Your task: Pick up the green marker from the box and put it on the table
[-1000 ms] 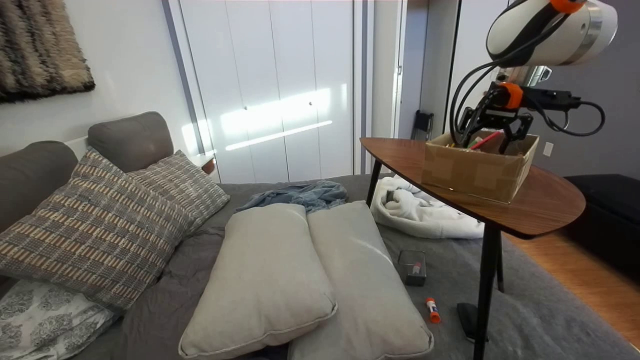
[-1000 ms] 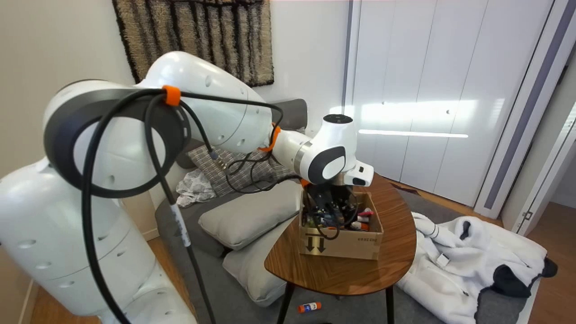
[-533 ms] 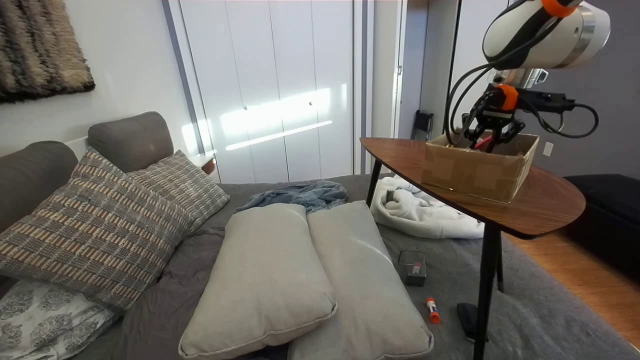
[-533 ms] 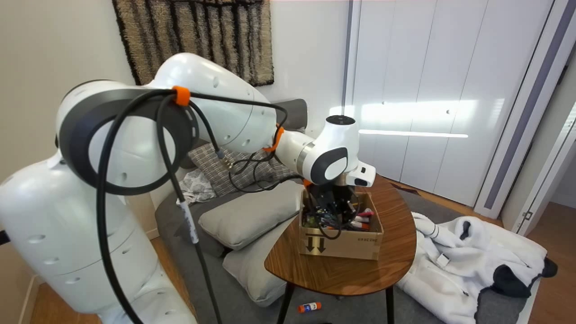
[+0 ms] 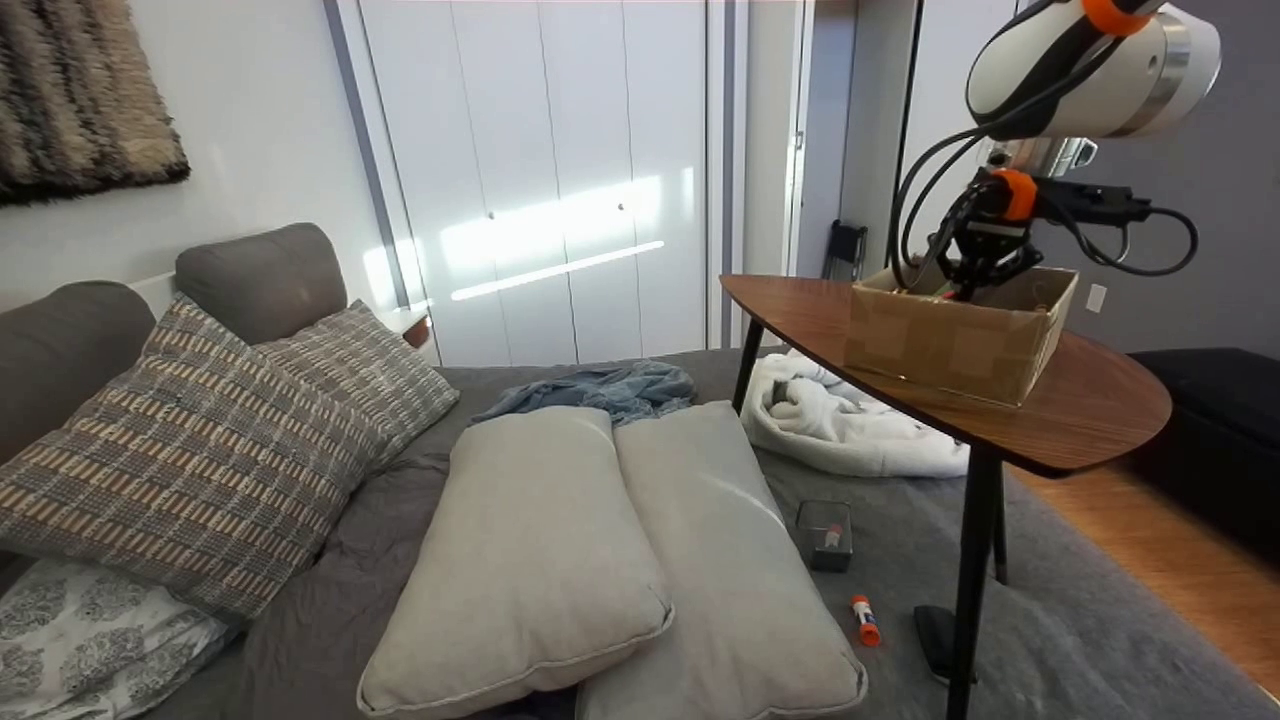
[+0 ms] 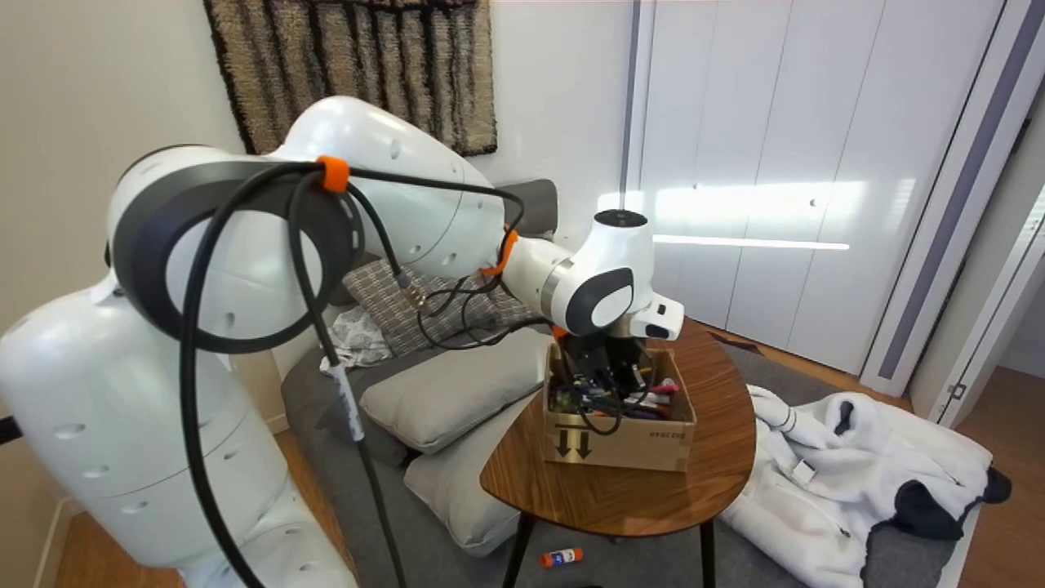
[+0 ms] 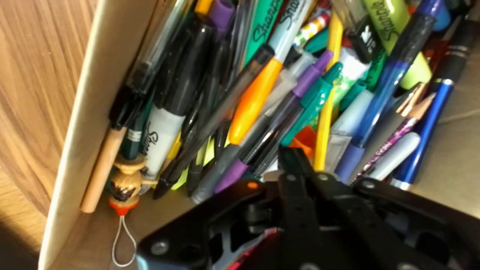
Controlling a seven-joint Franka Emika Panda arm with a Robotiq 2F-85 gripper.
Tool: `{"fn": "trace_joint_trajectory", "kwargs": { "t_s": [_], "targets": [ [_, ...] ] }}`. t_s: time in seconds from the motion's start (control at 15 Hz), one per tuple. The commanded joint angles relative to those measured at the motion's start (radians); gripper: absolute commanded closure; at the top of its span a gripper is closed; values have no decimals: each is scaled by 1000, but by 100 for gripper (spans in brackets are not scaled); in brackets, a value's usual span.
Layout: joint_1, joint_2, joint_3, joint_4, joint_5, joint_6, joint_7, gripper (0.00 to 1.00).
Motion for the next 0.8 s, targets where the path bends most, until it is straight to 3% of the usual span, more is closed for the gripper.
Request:
{"fn": "trace_joint_trajectory", "kwargs": {
  "t_s": [0.0,0.07,0.13,0.67,0.73],
  "targets": [
    [11,-6,-8,10,-3,-22,12,100],
    [10,-10,-8,9,-10,-27,16,100],
    [10,-14,-8,9,-14,-35,18,80],
    [8,-10,-2,9,-75,-74,28,26],
    [8,-5,-2,9,-82,-75,29,37]
  ]
}}
